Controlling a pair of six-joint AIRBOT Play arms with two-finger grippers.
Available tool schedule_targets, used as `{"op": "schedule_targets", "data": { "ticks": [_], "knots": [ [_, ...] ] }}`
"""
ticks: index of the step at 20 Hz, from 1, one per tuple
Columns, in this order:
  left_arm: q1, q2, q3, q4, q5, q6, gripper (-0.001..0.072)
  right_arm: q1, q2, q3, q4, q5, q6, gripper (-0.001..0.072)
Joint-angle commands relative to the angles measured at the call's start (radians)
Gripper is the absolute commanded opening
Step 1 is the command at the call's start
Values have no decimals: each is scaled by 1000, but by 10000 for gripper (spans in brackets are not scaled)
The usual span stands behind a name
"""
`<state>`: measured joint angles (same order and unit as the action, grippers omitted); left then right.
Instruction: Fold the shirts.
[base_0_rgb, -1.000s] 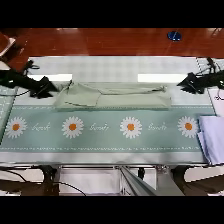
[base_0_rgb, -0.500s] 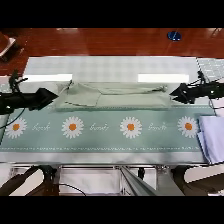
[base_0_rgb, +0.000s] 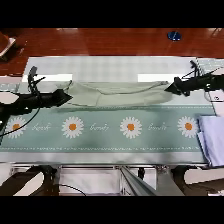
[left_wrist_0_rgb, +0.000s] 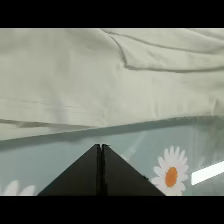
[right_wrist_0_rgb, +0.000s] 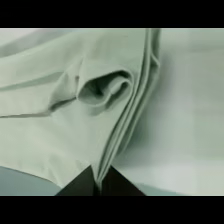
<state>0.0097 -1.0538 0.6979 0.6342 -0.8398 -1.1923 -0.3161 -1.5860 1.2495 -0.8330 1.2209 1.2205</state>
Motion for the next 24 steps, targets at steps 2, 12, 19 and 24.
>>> {"op": "schedule_targets", "data": {
  "ticks": [2, 12, 19, 24],
  "knots": [
    [-254, -59, 43, -31, 162, 2, 15, -5, 317, -146, -118, 31, -10, 20],
    [-726, -842, 880, 150, 21, -327, 15, -4, 820, -284, -89, 113, 77, 20],
    [-927, -1062, 1160, 185, -114, -470, 16, -4, 837, -283, -6, 98, 57, 20],
    [-774, -977, 1194, 204, -198, -432, 16, 1, 837, -283, 24, 87, 83, 20]
  ]
}}
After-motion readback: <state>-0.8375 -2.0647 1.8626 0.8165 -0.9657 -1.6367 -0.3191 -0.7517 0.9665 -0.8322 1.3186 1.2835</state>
